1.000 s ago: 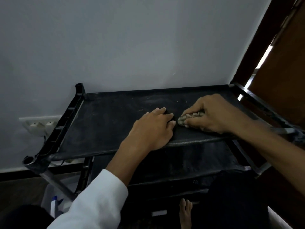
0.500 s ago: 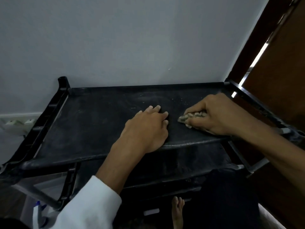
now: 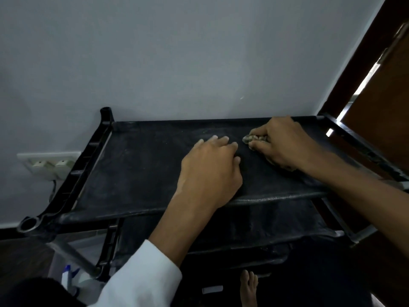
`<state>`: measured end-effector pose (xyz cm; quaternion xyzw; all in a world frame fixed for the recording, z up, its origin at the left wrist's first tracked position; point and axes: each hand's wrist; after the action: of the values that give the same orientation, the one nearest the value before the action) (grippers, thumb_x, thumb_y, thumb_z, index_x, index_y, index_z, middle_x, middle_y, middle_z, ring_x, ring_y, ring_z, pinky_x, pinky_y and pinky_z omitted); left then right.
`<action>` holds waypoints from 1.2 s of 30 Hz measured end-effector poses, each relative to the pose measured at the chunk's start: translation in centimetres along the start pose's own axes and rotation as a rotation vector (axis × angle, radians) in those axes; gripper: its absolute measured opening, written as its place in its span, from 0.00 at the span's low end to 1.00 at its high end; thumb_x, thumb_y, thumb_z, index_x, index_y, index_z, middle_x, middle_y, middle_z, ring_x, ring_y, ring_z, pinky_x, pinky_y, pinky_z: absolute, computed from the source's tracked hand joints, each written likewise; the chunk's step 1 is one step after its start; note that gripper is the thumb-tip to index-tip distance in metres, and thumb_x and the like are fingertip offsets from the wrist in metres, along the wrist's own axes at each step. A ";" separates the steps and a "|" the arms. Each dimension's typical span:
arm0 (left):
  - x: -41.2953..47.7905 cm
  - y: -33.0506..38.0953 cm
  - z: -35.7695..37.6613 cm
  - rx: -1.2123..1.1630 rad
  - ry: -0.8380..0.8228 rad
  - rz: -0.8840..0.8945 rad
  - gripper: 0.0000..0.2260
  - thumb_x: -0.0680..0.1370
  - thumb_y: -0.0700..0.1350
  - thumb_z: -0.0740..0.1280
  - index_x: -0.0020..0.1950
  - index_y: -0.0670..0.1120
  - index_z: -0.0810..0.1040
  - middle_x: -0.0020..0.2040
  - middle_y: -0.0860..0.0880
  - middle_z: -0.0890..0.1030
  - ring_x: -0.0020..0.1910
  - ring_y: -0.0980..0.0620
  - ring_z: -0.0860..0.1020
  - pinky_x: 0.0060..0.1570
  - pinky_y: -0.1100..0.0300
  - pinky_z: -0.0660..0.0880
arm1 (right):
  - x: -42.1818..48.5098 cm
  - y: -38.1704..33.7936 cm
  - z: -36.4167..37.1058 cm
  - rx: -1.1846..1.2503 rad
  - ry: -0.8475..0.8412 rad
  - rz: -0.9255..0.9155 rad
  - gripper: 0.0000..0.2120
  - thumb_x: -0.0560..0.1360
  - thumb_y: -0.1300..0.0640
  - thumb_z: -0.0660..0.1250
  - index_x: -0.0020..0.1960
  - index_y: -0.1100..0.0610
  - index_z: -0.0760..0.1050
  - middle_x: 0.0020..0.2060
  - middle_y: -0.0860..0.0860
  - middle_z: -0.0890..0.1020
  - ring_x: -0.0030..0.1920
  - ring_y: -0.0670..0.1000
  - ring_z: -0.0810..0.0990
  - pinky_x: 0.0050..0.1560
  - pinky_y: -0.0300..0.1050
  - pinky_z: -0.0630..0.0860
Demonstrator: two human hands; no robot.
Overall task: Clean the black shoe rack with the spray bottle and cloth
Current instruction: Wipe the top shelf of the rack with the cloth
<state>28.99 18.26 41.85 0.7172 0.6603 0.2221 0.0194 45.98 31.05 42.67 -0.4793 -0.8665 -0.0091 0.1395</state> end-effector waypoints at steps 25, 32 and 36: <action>-4.1 -7.3 -2.3 -0.041 0.101 -0.362 0.20 0.84 0.50 0.52 0.76 0.49 0.65 0.79 0.49 0.61 0.79 0.50 0.52 0.77 0.54 0.47 | 1.9 -9.1 -0.3 0.203 -0.097 -0.275 0.12 0.74 0.59 0.74 0.56 0.50 0.85 0.50 0.48 0.83 0.48 0.41 0.78 0.50 0.33 0.75; -4.0 -7.5 -2.6 -0.074 0.126 -0.376 0.20 0.84 0.49 0.53 0.76 0.49 0.66 0.78 0.49 0.62 0.79 0.51 0.53 0.77 0.54 0.47 | 3.0 -8.4 0.3 0.123 -0.019 -0.204 0.16 0.77 0.52 0.70 0.65 0.49 0.78 0.52 0.50 0.82 0.53 0.47 0.78 0.53 0.37 0.69; -4.1 -7.5 -2.5 -0.081 0.121 -0.349 0.20 0.84 0.49 0.53 0.76 0.49 0.66 0.78 0.49 0.62 0.79 0.50 0.53 0.77 0.54 0.47 | 0.2 -7.3 -0.2 0.053 -0.053 -0.191 0.30 0.74 0.27 0.53 0.63 0.43 0.78 0.59 0.48 0.76 0.60 0.51 0.70 0.60 0.49 0.70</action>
<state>21.00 14.61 40.50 0.5756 0.7652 0.2845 0.0470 39.82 27.24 43.73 -0.3905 -0.9116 0.0133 0.1276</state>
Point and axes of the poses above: each hand's wrist, its own x-axis towards the middle knuckle, its own z-axis out of the palm, y = z × x
